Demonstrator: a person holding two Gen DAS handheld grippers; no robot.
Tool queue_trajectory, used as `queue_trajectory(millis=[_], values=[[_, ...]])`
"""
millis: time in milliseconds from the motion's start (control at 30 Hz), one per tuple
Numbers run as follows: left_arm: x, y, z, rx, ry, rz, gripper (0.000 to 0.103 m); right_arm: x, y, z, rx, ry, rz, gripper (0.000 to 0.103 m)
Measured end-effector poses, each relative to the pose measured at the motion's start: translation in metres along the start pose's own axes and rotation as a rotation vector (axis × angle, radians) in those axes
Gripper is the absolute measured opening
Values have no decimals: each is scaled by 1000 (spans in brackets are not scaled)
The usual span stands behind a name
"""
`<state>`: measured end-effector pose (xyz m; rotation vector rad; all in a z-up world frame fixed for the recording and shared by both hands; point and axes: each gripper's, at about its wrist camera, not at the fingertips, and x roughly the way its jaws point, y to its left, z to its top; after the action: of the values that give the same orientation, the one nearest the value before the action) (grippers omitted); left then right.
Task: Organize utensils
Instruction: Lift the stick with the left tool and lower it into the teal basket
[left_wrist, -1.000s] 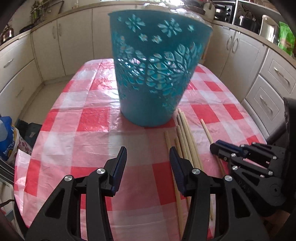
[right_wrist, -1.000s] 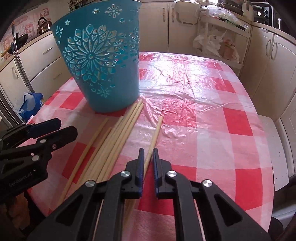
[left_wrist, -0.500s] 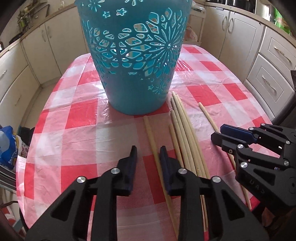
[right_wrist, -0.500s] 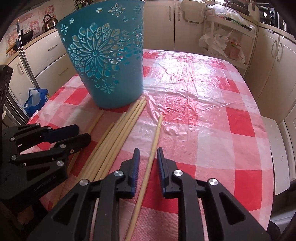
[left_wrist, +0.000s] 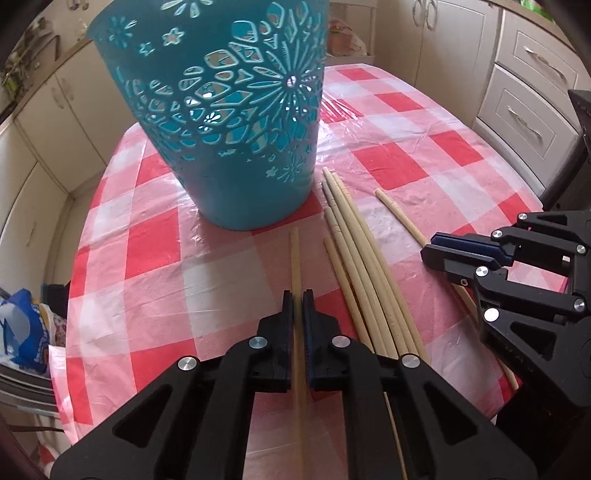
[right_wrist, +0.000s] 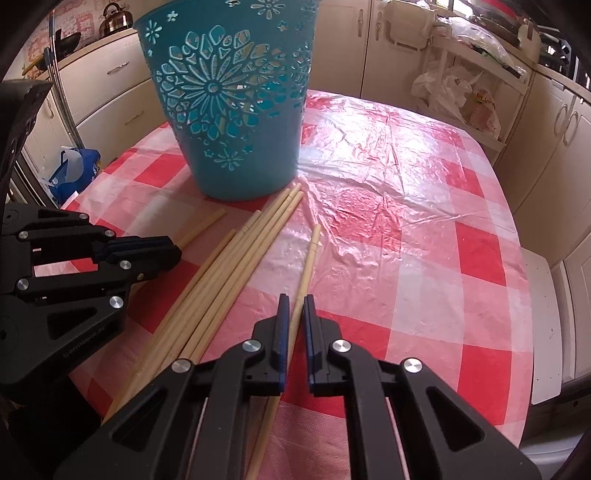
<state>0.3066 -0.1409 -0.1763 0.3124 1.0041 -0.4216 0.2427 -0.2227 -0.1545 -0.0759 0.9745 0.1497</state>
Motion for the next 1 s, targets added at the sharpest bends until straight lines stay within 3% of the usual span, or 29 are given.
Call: queue_trajectory(millis=[167,333,500,600,767,867,1000], values=[[-30,18,-3,-58,-67,-107,5,-4,-15,-11,126,-36,77,6],[-102,53,15,-88,-278,-174,4,-4,-19,-15,178,-74,98,6],[-155,75,40,-129,-451,-162,4,-4,-21,-16,197,-95,111,6],[-157,75,51,-122,-443,-123,4,-4,-23,-17,202,-102,117,6],[-139,79,44,-160,-417,-174,4,-4,-24,-18,204,-106,121,6],[-148,87,45,-211,-517,-203,5,-4,-24,-18,206,-105,122,6],[-149,100,76,-275,-628,-240,5,-4,-25,-18,213,-102,126,6]])
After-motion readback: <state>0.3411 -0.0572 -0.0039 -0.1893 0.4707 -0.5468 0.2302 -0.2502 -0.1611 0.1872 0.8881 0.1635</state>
